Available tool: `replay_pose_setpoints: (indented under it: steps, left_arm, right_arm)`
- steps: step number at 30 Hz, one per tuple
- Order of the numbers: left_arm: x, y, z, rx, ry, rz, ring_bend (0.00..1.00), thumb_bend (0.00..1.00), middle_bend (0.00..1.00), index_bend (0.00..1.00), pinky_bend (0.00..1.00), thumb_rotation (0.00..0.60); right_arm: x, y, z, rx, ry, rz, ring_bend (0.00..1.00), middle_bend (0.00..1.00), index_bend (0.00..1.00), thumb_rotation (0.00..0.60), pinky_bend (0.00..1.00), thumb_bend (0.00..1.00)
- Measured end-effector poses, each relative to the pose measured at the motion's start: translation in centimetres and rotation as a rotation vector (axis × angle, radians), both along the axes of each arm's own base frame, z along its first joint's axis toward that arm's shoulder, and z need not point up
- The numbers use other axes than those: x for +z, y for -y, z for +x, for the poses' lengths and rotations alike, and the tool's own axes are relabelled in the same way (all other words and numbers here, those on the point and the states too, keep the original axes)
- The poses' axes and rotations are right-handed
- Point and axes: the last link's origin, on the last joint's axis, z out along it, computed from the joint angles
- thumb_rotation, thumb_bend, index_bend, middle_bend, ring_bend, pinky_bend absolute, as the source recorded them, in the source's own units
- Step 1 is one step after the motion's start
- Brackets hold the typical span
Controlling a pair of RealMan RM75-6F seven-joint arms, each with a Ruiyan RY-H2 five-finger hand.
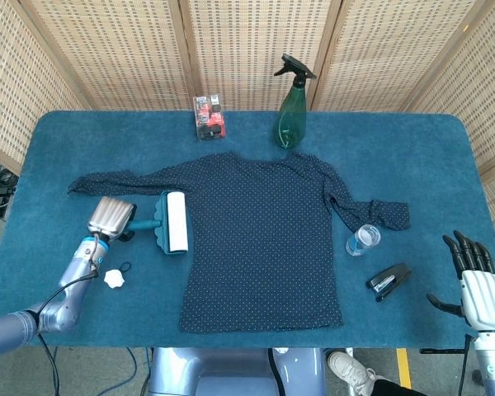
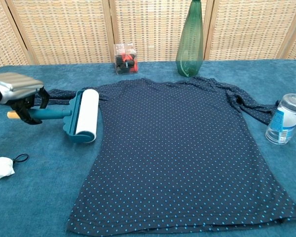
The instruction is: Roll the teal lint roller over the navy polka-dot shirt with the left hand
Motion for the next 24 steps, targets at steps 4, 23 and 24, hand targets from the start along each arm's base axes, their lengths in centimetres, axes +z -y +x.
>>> replay_pose_setpoints:
  steps: [4,23,24]
  left_arm:
    - [0.9,-0.3,1.7,-0.019,-0.006,0.003,0.75,0.62,0.89,0.83,0.66,0.600]
    - [-1.1,-2.2,8.1,-0.084,-0.074,-0.042,0.75,0.58,0.89,0.84,0.66,0.600]
    - [-1.4,-2.3,8.3,-0.083,-0.080,-0.050,0.75,0.58,0.89,0.84,0.66,0.600]
  right_arm:
    - [0.1,0.1,-0.1,-0.003,0.000,-0.002,0.00,0.00,0.00,0.600,0.00,0.04]
    - [0.2,0.6,-1.5,-0.060,-0.001,-0.006,0.00,0.00,0.00,0.600,0.00,0.04]
    - [0.2,0.6,-1.6,-0.062,-0.001,-0.006,0.00,0.00,0.00,0.600,0.00,0.04]
